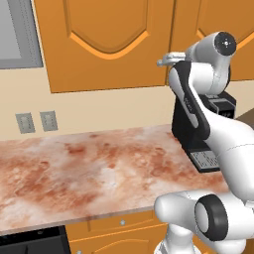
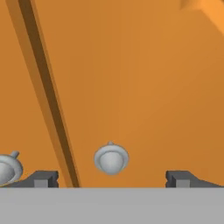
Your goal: Move the bowls from the cabinet to the plates on the dining table.
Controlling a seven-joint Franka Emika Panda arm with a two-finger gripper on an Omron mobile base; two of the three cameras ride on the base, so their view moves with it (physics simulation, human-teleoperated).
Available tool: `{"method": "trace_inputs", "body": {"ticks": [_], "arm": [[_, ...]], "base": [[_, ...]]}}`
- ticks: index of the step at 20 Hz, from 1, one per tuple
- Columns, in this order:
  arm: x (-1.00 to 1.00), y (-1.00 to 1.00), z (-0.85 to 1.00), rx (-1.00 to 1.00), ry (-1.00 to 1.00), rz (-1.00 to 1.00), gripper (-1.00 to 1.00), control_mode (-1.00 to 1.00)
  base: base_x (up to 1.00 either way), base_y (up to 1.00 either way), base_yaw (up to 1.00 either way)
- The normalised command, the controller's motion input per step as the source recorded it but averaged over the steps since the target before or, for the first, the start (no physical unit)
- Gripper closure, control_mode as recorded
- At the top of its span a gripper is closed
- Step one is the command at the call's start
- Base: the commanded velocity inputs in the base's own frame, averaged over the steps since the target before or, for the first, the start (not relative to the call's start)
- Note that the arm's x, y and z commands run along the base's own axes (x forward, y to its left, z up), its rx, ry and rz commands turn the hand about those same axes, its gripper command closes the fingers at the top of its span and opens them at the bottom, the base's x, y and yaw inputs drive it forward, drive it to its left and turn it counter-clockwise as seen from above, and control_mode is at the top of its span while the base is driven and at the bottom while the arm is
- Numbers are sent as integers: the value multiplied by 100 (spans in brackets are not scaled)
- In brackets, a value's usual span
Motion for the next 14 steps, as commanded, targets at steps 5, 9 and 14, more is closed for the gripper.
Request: {"method": "trace_inputs", "body": {"ticks": [5, 9, 14], "arm": [[26, 10, -3, 3, -3, 0, 100, -100], [29, 0, 0, 4, -1, 0, 100, -100], [32, 0, 0, 4, -1, 0, 100, -100]], "base": [[0, 0, 0], [0, 0, 0], [0, 0, 0]]}}
